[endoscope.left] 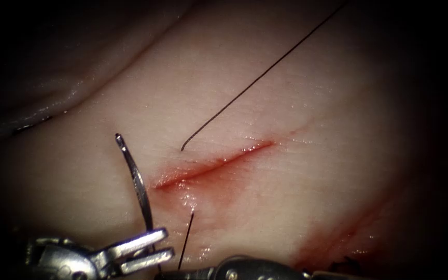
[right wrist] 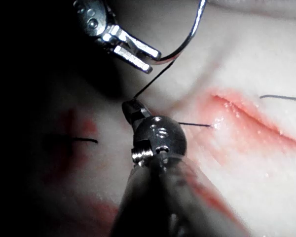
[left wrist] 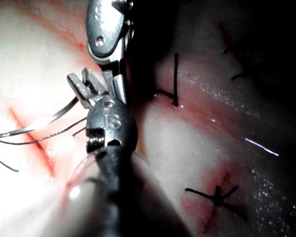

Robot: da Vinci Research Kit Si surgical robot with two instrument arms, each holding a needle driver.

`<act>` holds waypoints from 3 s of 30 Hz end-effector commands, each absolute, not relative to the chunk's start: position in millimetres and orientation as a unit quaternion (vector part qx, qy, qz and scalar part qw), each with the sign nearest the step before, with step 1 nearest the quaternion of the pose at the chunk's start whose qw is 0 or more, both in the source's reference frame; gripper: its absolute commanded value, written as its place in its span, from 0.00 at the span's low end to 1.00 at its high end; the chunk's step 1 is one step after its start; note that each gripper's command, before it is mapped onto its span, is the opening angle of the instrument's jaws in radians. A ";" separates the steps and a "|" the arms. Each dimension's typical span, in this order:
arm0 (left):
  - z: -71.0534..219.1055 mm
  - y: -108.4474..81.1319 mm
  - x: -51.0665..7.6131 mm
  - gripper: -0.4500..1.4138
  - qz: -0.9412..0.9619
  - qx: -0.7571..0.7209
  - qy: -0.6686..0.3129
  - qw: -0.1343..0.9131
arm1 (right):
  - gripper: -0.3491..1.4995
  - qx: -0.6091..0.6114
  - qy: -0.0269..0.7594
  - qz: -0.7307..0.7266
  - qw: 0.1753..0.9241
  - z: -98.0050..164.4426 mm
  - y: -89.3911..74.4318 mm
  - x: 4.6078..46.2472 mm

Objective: Wound Closure

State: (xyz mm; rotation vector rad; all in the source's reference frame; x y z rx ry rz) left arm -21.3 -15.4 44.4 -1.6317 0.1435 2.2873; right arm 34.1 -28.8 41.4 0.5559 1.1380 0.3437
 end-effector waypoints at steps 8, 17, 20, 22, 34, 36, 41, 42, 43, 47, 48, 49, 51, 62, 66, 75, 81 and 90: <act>44.6 -15.2 -18.6 0.00 0.810 -0.557 0.051 0.174 | 0.74 0.191 0.525 0.159 0.814 43.6 -27.7 35.3; 45.1 -14.2 -15.0 0.00 0.810 -0.549 0.063 0.194 | 0.89 0.102 0.555 0.086 0.821 46.6 -25.9 34.3; 45.4 -14.2 -15.0 0.00 0.810 -0.548 0.064 0.198 | 0.88 0.084 0.552 0.077 0.826 47.9 -25.6 34.2; 45.5 -14.2 -15.0 0.00 0.810 -0.548 0.064 0.198 | 0.87 0.061 0.547 0.064 0.832 48.9 -25.4 34.1; 45.9 -14.5 -15.8 0.00 0.809 -0.548 0.064 0.203 | 0.78 0.024 0.535 0.047 0.843 53.8 -24.5 34.4; 46.1 -14.5 -16.0 0.00 0.807 -0.550 0.063 0.204 | 0.65 0.022 0.535 0.046 0.843 54.2 -24.5 34.3; 46.6 -14.6 -16.5 0.00 0.806 -0.552 0.064 0.203 | 0.00 -0.003 0.539 0.000 0.842 54.5 -24.8 33.5; 46.7 -14.6 -16.5 0.00 0.806 -0.552 0.064 0.203 | 0.00 -0.006 0.537 -0.001 0.843 54.5 -24.8 33.5; 46.8 -14.6 -16.6 0.00 0.806 -0.553 0.064 0.202 | 0.00 -0.006 0.536 -0.002 0.844 54.5 -24.8 33.5; 47.2 -14.5 -16.7 0.00 0.805 -0.554 0.063 0.203 | 0.00 0.006 0.523 -0.013 0.852 53.9 -25.7 33.3; 47.4 -14.4 -16.8 0.00 0.803 -0.559 0.059 0.200 | 0.00 0.013 0.514 -0.018 0.858 53.1 -26.3 33.2; 47.5 -14.3 -16.8 0.00 0.800 -0.563 0.057 0.198 | 0.00 0.015 0.511 -0.018 0.859 52.7 -26.6 33.2; 47.8 -14.1 -16.8 0.00 0.796 -0.570 0.058 0.197 | 0.00 0.018 0.508 -0.016 0.861 51.3 -27.2 33.2; 50.5 -14.1 -17.0 0.00 0.786 -0.586 0.065 0.189 | 0.00 0.063 0.506 -0.041 0.859 42.8 -33.2 34.8; 50.9 -14.1 -17.0 0.00 0.785 -0.586 0.066 0.188 | 0.00 0.071 0.515 -0.055 0.852 40.1 -35.5 35.5; 50.9 -14.1 -17.0 0.00 0.785 -0.586 0.066 0.187 | 0.35 0.075 0.543 -0.045 0.835 37.9 -37.1 36.4; 51.0 -14.0 -16.8 0.00 0.785 -0.588 0.065 0.186 | 0.86 0.055 0.544 -0.011 0.837 41.1 -34.6 35.6; 51.4 -13.9 -16.3 0.00 0.788 -0.582 0.069 0.189 | 0.87 0.029 0.536 0.010 0.844 45.2 -30.7 32.7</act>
